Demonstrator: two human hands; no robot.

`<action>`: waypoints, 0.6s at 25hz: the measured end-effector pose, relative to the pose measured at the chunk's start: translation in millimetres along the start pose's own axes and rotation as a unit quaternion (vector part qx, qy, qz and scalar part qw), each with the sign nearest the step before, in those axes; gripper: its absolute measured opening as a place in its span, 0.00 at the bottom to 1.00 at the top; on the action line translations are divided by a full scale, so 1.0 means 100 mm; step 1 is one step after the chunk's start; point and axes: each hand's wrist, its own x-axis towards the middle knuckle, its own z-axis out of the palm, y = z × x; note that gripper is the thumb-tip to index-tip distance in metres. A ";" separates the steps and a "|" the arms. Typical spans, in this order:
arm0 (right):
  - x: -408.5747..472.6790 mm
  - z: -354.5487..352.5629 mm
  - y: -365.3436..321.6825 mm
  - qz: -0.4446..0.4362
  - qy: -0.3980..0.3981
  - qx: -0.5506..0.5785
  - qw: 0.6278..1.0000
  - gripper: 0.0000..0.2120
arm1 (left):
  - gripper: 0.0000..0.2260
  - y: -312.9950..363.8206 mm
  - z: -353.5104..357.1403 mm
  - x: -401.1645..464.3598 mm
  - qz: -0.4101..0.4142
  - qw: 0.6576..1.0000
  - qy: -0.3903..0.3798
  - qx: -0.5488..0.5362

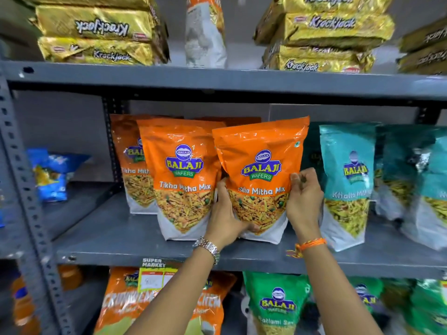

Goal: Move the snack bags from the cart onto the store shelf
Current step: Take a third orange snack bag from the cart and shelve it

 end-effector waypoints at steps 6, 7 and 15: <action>-0.02 0.00 0.13 0.023 0.005 -0.025 0.999 0.11 | 0.57 -0.09 0.07 0.05 -0.002 1.000 0.009 0.013; -0.03 0.00 0.13 0.027 0.002 -0.029 0.999 0.10 | 0.56 -0.09 0.07 0.04 0.000 1.000 0.017 0.012; -0.56 -0.20 -0.23 -0.045 0.040 -0.008 0.998 0.16 | 0.38 -0.04 -0.49 -0.34 -0.018 0.987 0.123 -0.104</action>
